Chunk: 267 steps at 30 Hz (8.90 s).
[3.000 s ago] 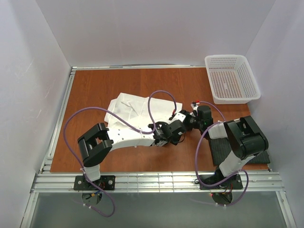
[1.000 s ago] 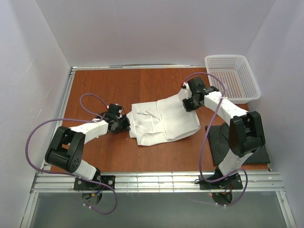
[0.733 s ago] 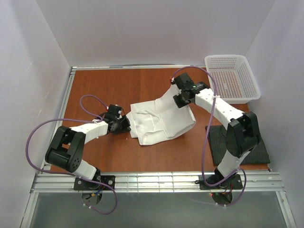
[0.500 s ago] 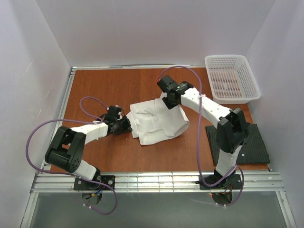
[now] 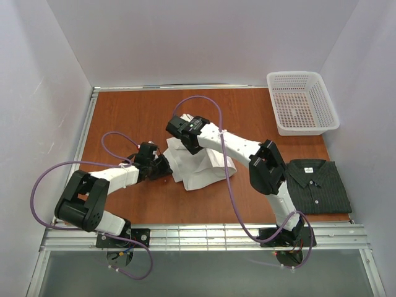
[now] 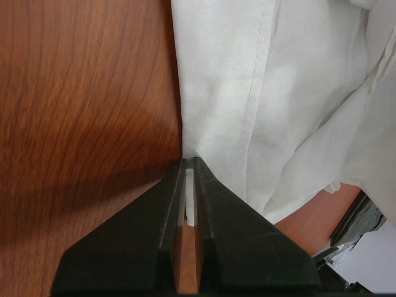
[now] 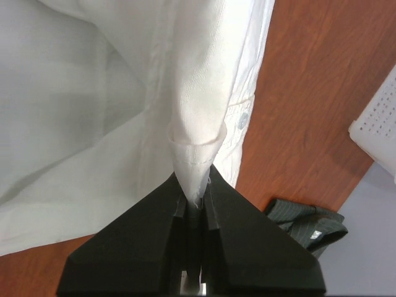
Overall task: Fold and stack the long sleeve shirts
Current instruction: Fold the shirt
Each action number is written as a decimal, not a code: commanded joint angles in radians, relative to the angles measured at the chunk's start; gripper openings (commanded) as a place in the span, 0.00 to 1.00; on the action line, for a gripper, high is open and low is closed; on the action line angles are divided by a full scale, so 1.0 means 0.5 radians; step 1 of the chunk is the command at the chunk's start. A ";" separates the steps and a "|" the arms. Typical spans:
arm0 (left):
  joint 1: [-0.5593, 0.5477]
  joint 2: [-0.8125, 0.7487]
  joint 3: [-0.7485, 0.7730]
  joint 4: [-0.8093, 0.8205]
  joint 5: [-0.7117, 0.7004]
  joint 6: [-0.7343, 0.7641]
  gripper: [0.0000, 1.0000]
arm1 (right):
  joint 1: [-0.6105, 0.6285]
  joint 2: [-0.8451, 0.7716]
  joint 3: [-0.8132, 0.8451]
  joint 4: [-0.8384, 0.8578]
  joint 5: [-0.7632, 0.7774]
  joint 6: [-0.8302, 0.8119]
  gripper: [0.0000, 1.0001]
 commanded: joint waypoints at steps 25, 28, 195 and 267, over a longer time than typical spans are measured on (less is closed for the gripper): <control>-0.011 -0.075 -0.098 -0.113 -0.110 -0.033 0.06 | 0.224 0.041 -0.079 0.352 -0.594 0.188 0.31; -0.011 -0.072 -0.095 -0.113 -0.110 -0.033 0.06 | 0.221 0.010 -0.172 0.441 -0.634 0.198 0.29; -0.127 0.060 0.584 0.154 -0.057 0.081 0.68 | -1.044 -0.803 -2.276 3.279 -2.699 0.913 0.26; -0.374 0.216 0.454 -0.597 -0.702 0.111 0.37 | -0.872 -0.009 -0.813 1.773 -1.723 -0.551 0.31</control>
